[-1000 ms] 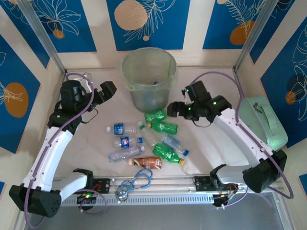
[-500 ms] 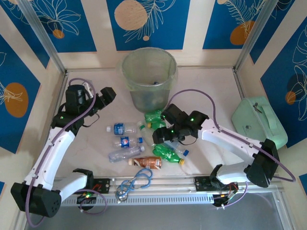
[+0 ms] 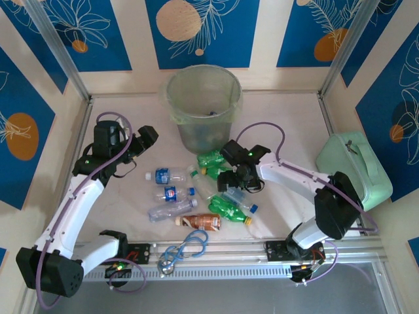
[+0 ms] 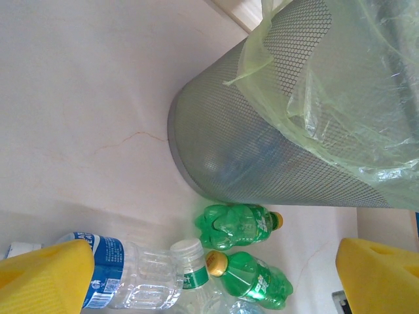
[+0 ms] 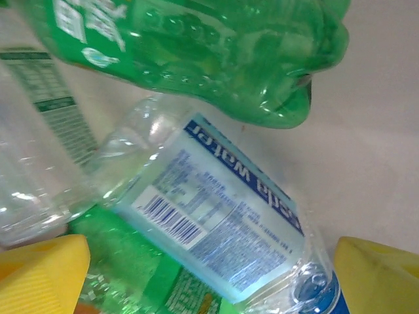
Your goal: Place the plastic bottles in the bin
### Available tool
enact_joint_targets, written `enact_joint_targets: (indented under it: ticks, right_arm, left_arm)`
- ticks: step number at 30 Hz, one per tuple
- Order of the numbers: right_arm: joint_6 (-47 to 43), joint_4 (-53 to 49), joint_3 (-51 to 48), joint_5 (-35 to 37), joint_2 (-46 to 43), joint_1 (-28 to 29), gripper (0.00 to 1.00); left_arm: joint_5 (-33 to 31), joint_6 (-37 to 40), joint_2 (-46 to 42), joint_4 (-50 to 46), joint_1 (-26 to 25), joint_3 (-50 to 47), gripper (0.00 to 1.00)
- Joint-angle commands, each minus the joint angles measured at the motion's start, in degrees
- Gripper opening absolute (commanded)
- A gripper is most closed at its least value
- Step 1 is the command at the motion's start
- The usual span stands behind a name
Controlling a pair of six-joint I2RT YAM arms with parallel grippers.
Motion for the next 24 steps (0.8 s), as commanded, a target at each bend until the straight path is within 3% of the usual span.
enact_joint_targets:
  ticks: [1,12,24]
  right_arm:
    - [1.2,-3.1,1.1,3.5,2.3,1.6,0.97]
    - [2.5,-3.2,0.0,3.3,7.0,0.9,0.95]
    - [5.8,-4.0,-5.4,1.5,0.4,-6.5,0.91]
  left_arm:
    - [0.5,-0.3,0.0,1.2,-0.1,0.0,0.94]
    - [1.2,-0.6,0.8,2.4,-0.2,-0.2,0.94]
    - [1.8,-0.7,1.6,3.3,-0.1,0.2,0.93]
